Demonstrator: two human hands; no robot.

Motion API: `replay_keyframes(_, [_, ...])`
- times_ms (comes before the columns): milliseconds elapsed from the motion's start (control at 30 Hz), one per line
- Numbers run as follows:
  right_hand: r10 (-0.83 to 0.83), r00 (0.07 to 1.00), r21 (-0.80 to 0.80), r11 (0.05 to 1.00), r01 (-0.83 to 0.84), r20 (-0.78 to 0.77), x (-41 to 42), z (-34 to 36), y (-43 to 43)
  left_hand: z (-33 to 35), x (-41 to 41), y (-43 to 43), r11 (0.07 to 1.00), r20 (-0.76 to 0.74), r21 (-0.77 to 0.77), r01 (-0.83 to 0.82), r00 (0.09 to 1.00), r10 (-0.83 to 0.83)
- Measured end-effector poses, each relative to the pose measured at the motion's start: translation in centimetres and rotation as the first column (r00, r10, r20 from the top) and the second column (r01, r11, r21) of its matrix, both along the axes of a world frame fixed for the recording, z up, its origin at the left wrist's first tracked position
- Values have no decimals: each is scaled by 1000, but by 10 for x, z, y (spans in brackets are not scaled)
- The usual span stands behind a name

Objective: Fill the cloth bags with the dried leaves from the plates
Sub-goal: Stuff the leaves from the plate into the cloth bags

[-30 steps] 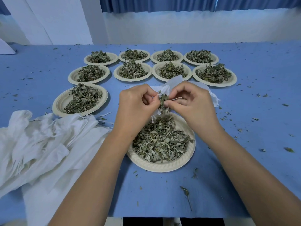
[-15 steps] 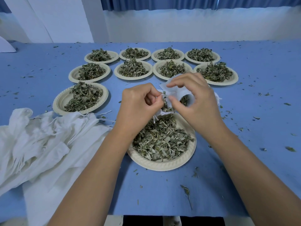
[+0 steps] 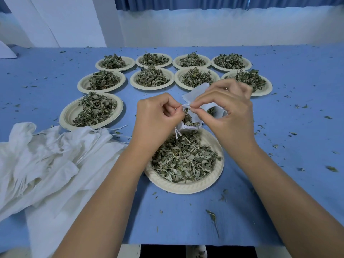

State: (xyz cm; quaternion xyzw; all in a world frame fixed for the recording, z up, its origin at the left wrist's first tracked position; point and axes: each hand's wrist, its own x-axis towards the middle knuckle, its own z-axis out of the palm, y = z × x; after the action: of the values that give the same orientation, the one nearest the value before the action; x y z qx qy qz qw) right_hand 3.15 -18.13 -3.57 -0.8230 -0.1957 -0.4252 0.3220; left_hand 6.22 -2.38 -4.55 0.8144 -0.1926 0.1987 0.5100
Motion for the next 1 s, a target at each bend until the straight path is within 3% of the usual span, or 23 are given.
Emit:
replay_keyframes(133, [12,983,-254,965,-60,-185,5,-10,2,2,-1,1,995,-59,-95,-2,998,-4])
replay_keyframes(200, [57,975,-162,982,-93,-215,5,-9,0,2,-1,2,993,-70,-117,-22,997,13])
replay_keyframes(267, [71,990,-82,993,-81,-119,2,-4,-4,3,0,2,988,-80,-147,-37,996,26])
replay_keyframes(333, [84,993,-157,983,-97,-87,0,-3,-4,4,-1,2,982,-97,-187,-15,995,-3])
replay_keyframes(400, [75,976,-303,943,-136,-203,1,-8,2,6,-3,2,977,-103,-211,34,993,-57])
replay_keyframes(467, [61,954,-339,926,-164,-294,1,-13,6,7,-4,2,978,-108,-202,44,992,-67])
replay_keyframes(567, [84,985,-142,984,-106,-148,4,-7,-4,6,-3,4,978,-124,-207,-14,992,-12])
replay_keyframes(633, [42,998,-105,993,-46,-39,4,-3,-10,8,-2,6,968,-134,-247,-36,991,2])
replay_keyframes(700, [49,990,-212,974,-78,-135,3,-4,-5,10,-2,6,962,-145,-273,-2,989,-39])
replay_keyframes(767, [91,929,-266,944,-195,-360,3,-9,2,10,-3,4,968,-157,-252,19,986,-60])
replay_keyframes(833, [168,865,-51,975,-218,-472,4,-6,-2,9,-3,4,969,-172,-245,-21,985,-23])
replay_keyframes(900, [320,864,318,927,-200,-389,4,3,-14,9,0,7,949,-183,-301,-92,982,38])
replay_keyframes(933, [377,848,421,883,-207,-372,3,8,-23,9,2,9,936,-182,-329,-125,981,67])
replay_keyframes(1000, [456,711,409,876,-254,-536,-1,11,-29,10,3,10,919,-175,-358,-164,979,106])
